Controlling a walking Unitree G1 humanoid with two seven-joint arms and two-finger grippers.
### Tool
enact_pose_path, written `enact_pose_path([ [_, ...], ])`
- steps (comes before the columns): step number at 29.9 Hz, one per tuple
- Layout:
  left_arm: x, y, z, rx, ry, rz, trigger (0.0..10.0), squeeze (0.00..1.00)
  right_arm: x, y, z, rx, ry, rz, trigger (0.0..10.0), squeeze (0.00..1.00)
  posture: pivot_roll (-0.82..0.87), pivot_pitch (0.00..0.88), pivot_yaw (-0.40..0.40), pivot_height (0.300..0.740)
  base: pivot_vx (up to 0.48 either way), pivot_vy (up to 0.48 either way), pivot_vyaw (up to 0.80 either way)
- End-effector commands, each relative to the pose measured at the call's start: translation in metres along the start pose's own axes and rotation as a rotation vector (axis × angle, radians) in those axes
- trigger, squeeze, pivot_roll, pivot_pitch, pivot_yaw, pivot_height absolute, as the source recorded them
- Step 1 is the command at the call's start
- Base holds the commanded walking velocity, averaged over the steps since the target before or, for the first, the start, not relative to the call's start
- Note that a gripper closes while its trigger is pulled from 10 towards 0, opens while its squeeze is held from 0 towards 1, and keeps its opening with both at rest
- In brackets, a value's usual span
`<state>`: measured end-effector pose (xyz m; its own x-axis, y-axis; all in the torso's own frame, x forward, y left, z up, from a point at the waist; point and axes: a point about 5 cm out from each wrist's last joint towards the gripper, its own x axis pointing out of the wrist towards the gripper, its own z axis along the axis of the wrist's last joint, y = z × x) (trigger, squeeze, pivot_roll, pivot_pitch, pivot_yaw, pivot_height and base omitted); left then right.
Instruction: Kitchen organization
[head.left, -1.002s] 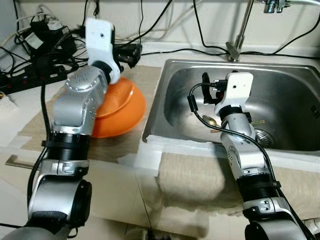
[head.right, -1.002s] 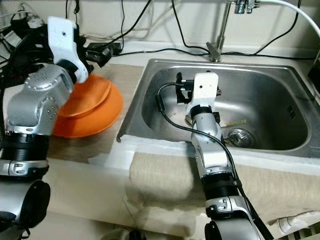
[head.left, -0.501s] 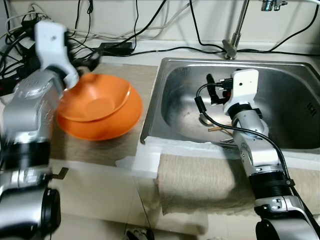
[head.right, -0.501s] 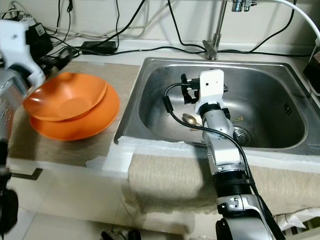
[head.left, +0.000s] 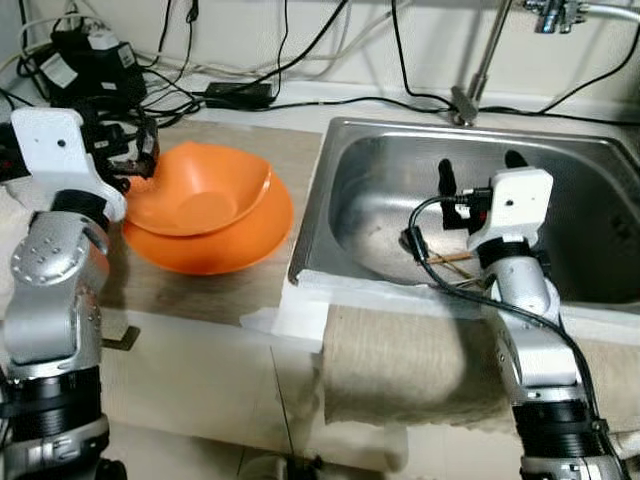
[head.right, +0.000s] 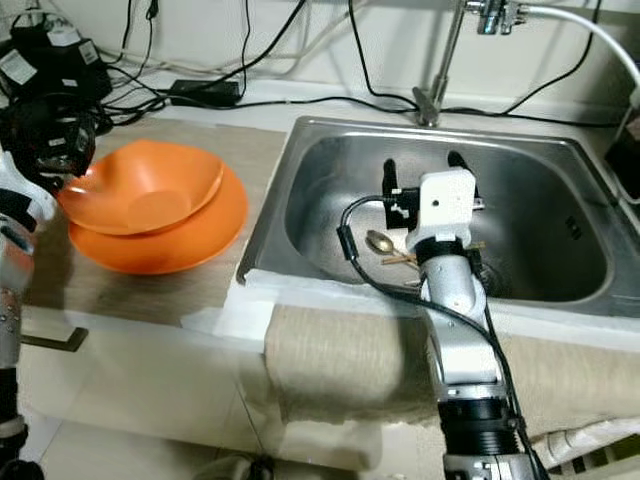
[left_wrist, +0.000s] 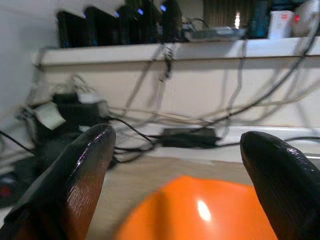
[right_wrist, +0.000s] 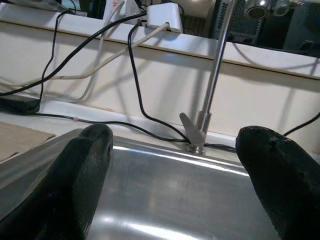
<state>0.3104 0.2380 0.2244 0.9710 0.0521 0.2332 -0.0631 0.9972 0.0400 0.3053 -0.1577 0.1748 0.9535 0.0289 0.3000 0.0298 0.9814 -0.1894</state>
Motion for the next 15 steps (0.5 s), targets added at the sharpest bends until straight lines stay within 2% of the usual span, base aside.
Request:
enact_pose_path([
  [1,0.009,-0.016,0.002,-0.017,-0.018,-0.045,10.0,0.00,0.002,0.000,0.007,-0.006,-0.028,-0.007,10.0,0.00,-0.03,0.000,0.066,0.740,0.000,0.000,0.00],
  [2,0.009,-0.016,0.002,-0.017,-0.018,-0.045,10.0,0.00,0.002,0.000,0.007,-0.006,-0.028,-0.007,10.0,0.00,-0.03,0.000,0.066,0.740,0.000,0.000,0.00],
  [3,0.013,-0.024,0.000,-0.044,-0.005,-0.075,10.0,0.00,0.005,-0.003,0.010,-0.008,-0.033,-0.017,10.0,0.00,-0.05,0.000,0.082,0.740,0.000,0.000,0.00],
  [7,0.020,-0.037,-0.005,-0.081,0.003,-0.121,10.0,0.00,0.005,-0.011,0.013,-0.022,-0.038,-0.060,10.0,0.00,-0.10,0.000,0.112,0.740,0.000,0.000,0.00],
  [12,0.023,-0.043,-0.006,-0.086,0.000,-0.138,10.0,0.00,-0.002,-0.018,0.010,-0.037,-0.028,-0.090,10.0,0.00,-0.12,0.000,0.115,0.740,0.000,0.000,0.00],
  [15,0.030,-0.045,-0.010,-0.106,0.008,-0.132,10.0,0.00,-0.010,-0.019,0.004,-0.044,-0.006,-0.111,10.0,0.00,-0.15,0.000,0.123,0.740,0.000,0.000,0.00],
])
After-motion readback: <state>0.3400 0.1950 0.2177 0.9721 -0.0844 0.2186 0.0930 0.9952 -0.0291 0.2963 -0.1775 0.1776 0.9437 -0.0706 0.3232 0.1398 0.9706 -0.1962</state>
